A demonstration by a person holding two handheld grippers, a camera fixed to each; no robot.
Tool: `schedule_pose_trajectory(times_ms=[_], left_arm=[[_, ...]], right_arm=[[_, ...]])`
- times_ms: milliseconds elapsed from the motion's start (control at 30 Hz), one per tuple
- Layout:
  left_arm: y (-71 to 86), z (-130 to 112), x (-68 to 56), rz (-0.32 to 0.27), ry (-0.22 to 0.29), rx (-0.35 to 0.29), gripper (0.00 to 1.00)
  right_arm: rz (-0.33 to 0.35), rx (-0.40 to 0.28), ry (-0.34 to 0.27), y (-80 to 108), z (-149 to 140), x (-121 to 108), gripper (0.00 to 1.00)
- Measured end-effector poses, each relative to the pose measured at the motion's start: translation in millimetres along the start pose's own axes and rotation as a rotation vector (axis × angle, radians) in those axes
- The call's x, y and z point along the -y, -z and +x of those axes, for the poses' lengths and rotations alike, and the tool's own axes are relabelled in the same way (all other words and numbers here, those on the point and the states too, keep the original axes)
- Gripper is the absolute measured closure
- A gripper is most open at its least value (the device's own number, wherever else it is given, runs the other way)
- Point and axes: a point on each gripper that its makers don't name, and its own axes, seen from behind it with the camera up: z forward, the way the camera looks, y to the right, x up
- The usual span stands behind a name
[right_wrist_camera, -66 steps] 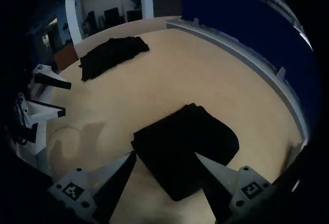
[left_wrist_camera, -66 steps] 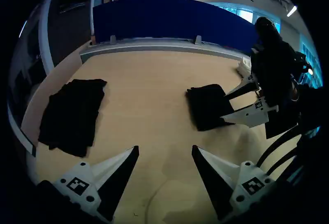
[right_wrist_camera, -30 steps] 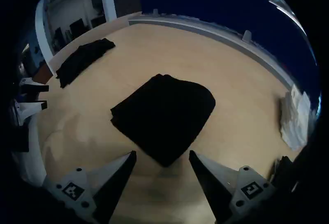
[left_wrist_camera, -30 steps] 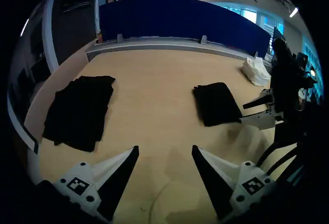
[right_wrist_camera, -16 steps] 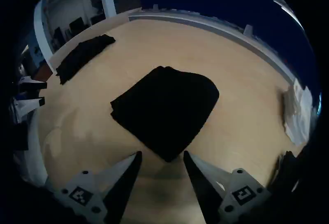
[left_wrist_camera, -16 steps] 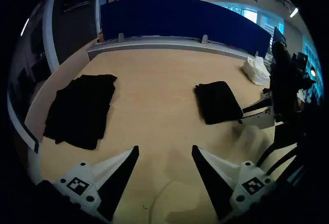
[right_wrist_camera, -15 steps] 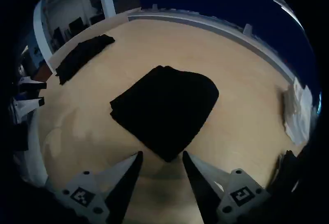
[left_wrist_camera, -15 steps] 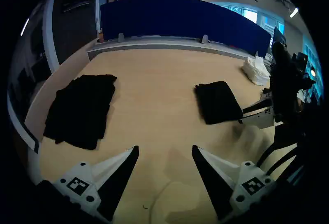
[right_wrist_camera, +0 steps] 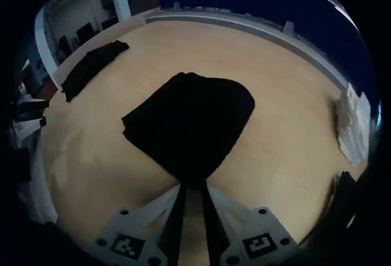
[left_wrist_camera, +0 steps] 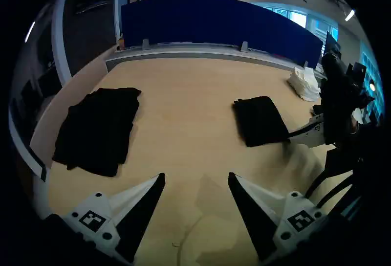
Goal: Fold towel
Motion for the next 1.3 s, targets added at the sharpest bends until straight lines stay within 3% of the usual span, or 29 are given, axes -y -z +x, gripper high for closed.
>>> schedule_pose_trajectory(times_ms=[167,767,967,1300], left_arm=[[0.8,1,0.1,-0.001,0.002,-0.001,0.04],[1.1,2,-2.3,-0.002,0.003,-0.003,0.04],[1.6,5,-2.6,-0.002,0.001,-0.005,0.04],[1.0,15,-3.5,-0.006,-0.002,-0.017,0.04]], right_arm=[[-0.012,-0.010,-0.002,-0.6,1,-3,0.97],[-0.011,-0.077,-0.037,4.9,17,-7,0.99],[-0.019,-0.132,-0.040,20.8,42,-14,0.99],[-0.038,-0.254,-0.008,72.3,108,-24,0.99]])
